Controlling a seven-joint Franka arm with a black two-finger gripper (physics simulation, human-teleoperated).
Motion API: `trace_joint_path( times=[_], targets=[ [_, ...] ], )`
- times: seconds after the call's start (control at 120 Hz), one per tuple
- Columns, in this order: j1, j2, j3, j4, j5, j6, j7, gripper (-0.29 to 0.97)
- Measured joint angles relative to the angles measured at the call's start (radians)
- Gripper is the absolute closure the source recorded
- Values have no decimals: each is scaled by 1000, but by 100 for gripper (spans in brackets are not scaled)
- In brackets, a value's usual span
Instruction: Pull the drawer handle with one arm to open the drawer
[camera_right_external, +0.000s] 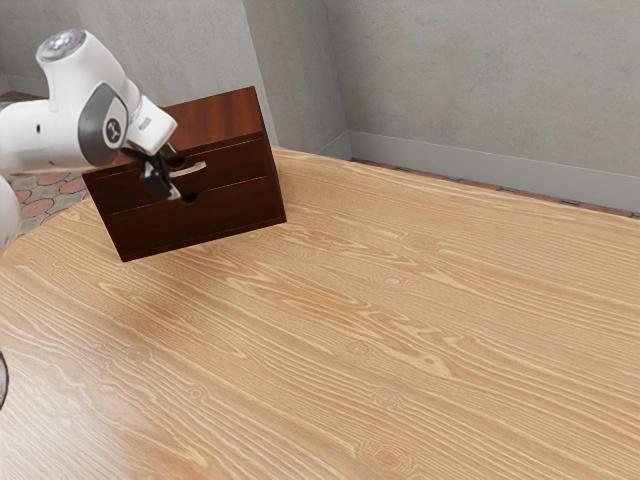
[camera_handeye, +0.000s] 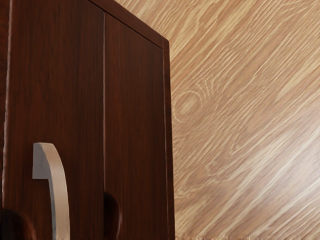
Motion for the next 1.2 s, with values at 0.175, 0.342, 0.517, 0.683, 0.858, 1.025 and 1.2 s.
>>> trace_joint_path(
  times=[0.175, 0.342, 0.517, 0.683, 0.858, 1.025, 1.2],
  targets=[
    [-1, 2, 8, 7, 1, 0, -3, 0],
    [-5, 13, 8, 3, 1, 0, -7, 0],
    [6, 15, 9, 9, 3, 0, -11, 0],
    [10, 18, 8, 9, 3, 0, -14, 0],
    [18, 16, 10, 8, 4, 0, -17, 0],
    [30, 16, 10, 4, 5, 0, -18, 0],
    [38, 12, 8, -2, 3, 1, -19, 0]
  ],
)
